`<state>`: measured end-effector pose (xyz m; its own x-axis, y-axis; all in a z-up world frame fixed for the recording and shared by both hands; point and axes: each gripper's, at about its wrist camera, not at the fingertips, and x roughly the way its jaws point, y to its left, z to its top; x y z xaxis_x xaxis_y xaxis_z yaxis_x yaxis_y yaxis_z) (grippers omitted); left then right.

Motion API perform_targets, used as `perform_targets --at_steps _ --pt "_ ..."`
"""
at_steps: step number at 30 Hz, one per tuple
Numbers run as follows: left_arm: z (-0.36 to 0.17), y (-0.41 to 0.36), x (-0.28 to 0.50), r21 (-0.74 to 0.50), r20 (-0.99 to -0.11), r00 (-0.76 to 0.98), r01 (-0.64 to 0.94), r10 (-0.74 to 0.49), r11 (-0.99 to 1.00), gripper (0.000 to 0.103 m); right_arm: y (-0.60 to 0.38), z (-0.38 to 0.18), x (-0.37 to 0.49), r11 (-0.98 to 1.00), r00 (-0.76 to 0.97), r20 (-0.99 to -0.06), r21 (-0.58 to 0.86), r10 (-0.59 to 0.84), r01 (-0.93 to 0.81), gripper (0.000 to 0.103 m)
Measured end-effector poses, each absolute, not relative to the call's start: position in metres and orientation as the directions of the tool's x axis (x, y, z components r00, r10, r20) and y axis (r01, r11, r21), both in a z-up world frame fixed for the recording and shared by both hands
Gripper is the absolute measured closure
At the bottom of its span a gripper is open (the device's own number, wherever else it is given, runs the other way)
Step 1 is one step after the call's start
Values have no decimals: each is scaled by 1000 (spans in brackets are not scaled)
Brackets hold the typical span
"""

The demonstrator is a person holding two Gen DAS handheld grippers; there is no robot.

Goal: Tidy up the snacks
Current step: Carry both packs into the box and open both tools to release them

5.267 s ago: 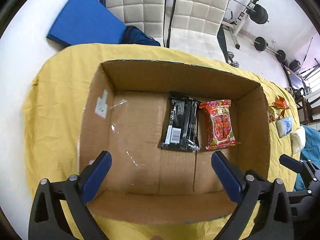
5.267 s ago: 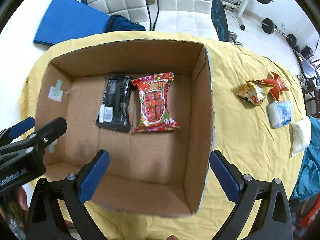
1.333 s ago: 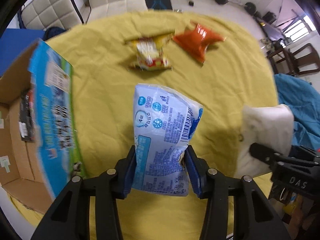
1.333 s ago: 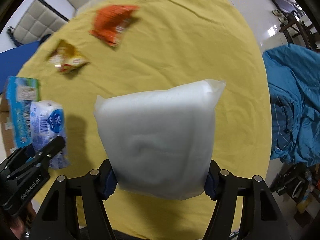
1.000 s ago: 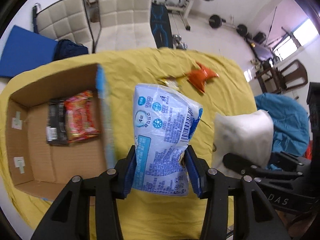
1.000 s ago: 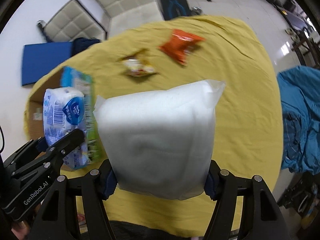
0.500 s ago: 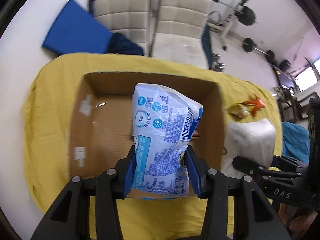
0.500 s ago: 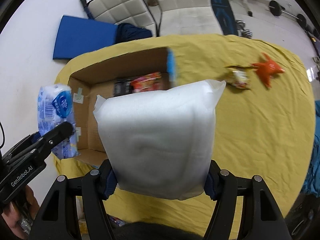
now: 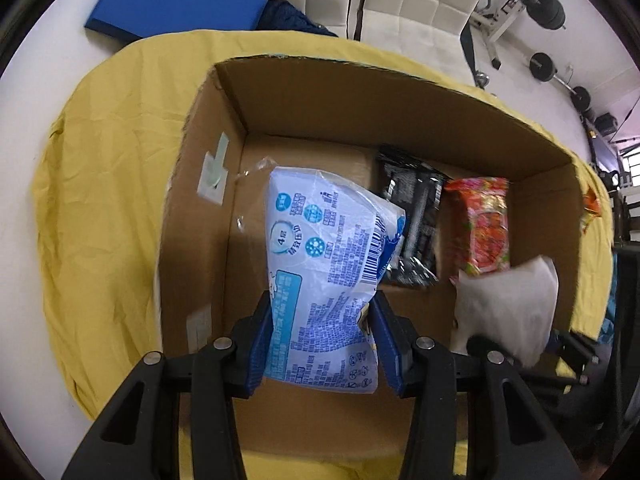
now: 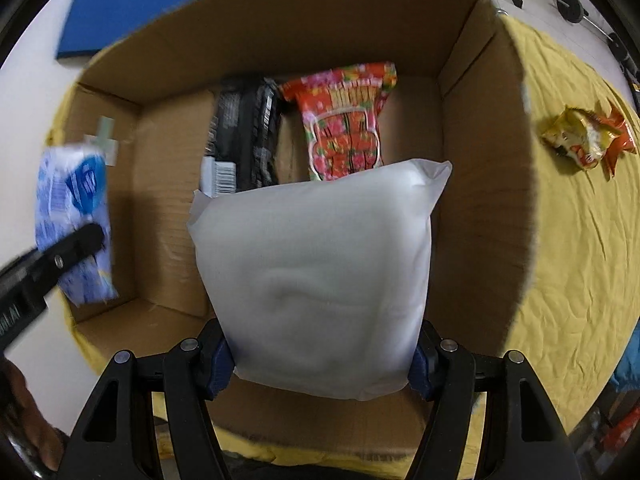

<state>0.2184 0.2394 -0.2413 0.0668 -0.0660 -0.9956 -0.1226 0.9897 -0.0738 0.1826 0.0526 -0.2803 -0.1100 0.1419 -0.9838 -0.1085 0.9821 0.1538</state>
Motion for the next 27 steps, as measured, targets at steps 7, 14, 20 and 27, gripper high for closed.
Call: perform_targets --at_steps 7,14,20,27 --pt "-284 236 263 -45 -999 9 -87 -44 995 59 57 -315 182 989 -167 -982 103 85 -104 33" --pt "-311 232 286 -20 -999 -27 -57 -22 998 57 58 -337 180 993 -193 -978 90 73 -77 31" --pt "-323 233 293 -35 -998 -48 -49 -38 998 54 60 -344 186 994 -212 -974 95 84 -46 29" --pt "-325 242 294 -51 -996 -73 -65 -56 997 51 64 -341 198 996 -242 -967 87 77 -30 27"
